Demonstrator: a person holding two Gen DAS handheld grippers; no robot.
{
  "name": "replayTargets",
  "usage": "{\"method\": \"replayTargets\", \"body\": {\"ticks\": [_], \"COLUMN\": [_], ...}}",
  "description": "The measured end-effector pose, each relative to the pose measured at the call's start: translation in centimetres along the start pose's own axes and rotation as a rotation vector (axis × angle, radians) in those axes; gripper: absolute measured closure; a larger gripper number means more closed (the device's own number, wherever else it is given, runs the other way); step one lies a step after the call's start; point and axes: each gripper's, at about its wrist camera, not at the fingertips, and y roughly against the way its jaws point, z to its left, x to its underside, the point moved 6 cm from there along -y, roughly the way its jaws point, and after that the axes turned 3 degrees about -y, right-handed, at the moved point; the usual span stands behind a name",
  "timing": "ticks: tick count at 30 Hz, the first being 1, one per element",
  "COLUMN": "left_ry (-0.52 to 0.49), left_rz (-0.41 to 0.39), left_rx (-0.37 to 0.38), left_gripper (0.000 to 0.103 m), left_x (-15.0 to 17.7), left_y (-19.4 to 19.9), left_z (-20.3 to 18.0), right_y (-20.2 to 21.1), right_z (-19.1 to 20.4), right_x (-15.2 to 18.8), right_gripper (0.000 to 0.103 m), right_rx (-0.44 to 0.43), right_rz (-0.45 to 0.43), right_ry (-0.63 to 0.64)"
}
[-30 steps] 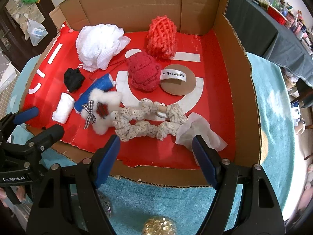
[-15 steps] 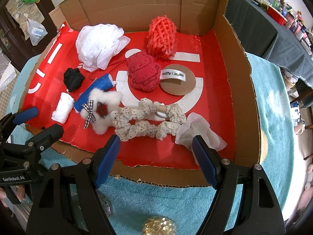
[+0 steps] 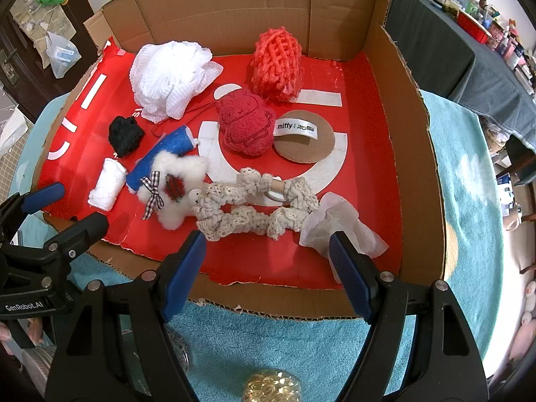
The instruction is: Organize soft objects
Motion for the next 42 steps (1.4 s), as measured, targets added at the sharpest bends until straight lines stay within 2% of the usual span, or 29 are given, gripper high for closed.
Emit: {"method": "replayTargets", "body": {"ticks": [33,38,42], "left_ry": [-0.003,-0.035,-0.014], "left_rz": [-0.004,-0.064,-0.151], "left_rx": [-0.021,-0.045,-0.045], "left_gripper": [0.000,0.001,0.001], "left_x": [0.1,-0.3,-0.7], "left_y": [0.1,1.5,5.1], "left_z": [-0.1,-0.3,0.0], "right_y": [0.1,0.8,3.5], "right_z": [0.0,0.0,-0.4], "right_x": [0.1,-0.1,-0.4], "right_gripper": [0.028,0.028,0.028], "right_rx": [0.007,0.025,0.019], "right_rz": [-0.002,-0.037,-0.100], "right_ry": [0.003,0.028,0.025]}}
